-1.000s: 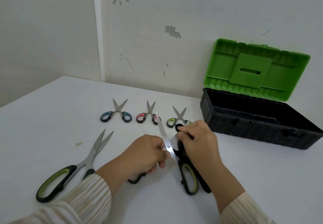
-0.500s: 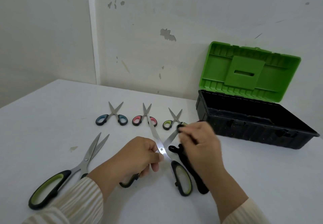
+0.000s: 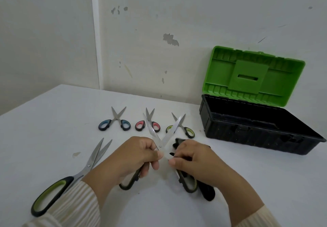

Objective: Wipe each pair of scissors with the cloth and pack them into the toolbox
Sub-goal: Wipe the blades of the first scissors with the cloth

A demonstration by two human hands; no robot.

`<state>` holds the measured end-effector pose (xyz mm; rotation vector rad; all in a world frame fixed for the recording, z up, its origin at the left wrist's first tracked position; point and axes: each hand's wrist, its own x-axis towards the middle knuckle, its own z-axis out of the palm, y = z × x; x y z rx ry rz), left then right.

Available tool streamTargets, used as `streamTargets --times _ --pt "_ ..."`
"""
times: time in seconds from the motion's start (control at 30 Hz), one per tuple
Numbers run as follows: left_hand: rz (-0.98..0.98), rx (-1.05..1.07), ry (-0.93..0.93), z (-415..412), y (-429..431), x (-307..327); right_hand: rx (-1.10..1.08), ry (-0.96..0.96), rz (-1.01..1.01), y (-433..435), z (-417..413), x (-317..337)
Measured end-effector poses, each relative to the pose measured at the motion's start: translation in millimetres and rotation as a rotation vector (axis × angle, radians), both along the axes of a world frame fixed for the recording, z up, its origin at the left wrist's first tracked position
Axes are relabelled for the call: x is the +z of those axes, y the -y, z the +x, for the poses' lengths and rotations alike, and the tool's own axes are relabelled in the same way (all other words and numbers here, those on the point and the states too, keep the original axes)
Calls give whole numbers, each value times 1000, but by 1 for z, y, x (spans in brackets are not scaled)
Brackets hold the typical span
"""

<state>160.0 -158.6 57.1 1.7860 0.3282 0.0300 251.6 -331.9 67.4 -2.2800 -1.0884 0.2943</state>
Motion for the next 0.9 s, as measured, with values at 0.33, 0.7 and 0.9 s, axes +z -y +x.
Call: streamTargets --times 0.33,0.7,0.9 --pt "-831 276 20 6 -23 -2 -245 -336 376 0 -1 1" --pt "-745 352 205 17 34 -21 -217 -183 329 -24 -14 -15" --pt "-654 402 163 12 15 -14 -297 -280 394 3 16 -12"
